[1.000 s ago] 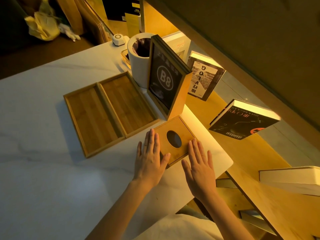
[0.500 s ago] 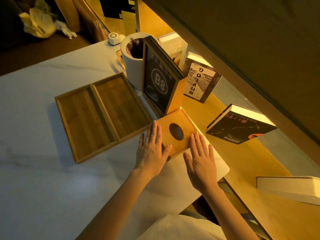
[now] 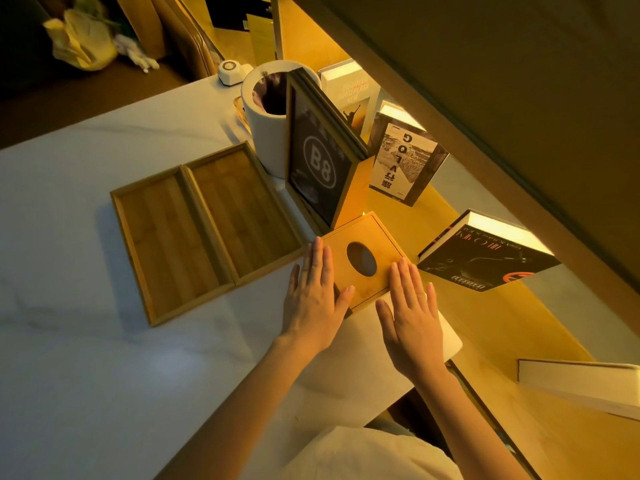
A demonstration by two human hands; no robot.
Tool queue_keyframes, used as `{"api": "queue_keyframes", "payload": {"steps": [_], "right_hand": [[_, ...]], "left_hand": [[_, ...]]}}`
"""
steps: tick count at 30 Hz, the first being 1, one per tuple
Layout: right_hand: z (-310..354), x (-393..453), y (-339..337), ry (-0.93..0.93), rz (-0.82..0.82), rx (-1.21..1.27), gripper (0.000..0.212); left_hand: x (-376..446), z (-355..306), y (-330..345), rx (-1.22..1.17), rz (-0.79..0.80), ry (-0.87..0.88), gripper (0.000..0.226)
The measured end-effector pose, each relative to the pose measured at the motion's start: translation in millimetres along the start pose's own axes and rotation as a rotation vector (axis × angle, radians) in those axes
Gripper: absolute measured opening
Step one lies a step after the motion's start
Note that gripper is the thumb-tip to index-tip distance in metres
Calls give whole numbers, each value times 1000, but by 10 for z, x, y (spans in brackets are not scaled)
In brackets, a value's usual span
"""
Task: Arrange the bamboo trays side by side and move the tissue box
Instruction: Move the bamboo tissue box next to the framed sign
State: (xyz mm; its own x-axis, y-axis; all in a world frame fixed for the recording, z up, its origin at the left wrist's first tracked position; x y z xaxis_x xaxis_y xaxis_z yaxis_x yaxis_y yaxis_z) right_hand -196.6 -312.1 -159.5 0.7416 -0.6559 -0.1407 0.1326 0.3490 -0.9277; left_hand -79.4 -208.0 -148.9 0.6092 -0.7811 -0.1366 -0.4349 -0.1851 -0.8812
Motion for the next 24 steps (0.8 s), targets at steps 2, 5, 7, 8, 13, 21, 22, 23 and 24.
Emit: {"api": "queue_keyframes", "payload": {"steps": [2, 5, 7, 8, 13, 21, 22, 23, 24], "right_hand": [[-13, 14, -7, 3, -3, -5, 59], [-23, 25, -13, -1, -7, 1, 60], [-29, 25, -7, -7, -7, 4, 60], [-31, 25, -7, -10, -8, 5, 60], [-38, 23, -19, -19, -25, 7, 59], [-60, 45, -23, -24, -26, -22, 59], [-68, 48, -18, -26, -26, -25, 59], [-72, 51, -17, -25, -24, -28, 59], [-75, 53, -14, -27, -25, -32, 59]], "left_hand": [[16, -27, 5, -13, 0, -7, 76], [31, -38, 14, -10, -1, -8, 76], [36, -34, 18, -6, 0, -7, 77], [37, -34, 18, -1, 1, -7, 77], [29, -31, 25, 18, 7, -21, 77], [42, -38, 39, 15, -7, -23, 76], [39, -38, 39, 18, -7, -23, 76], [38, -43, 35, 21, -6, -24, 76], [37, -46, 33, 24, -4, -25, 76]]}}
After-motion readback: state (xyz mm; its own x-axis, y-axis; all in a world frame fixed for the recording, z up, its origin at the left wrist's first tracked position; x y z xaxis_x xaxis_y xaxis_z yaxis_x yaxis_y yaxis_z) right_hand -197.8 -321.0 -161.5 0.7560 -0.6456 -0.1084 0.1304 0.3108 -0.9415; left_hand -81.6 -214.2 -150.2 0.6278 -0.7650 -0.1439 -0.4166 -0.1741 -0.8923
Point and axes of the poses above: each hand's wrist, its own x-axis towards the middle knuckle, its own y-axis out of the palm, z = x × y, the point moved 1 cm from there along x, towards the middle knuckle, and after that the axes turned 6 degrees about y, right-handed, at the moved point
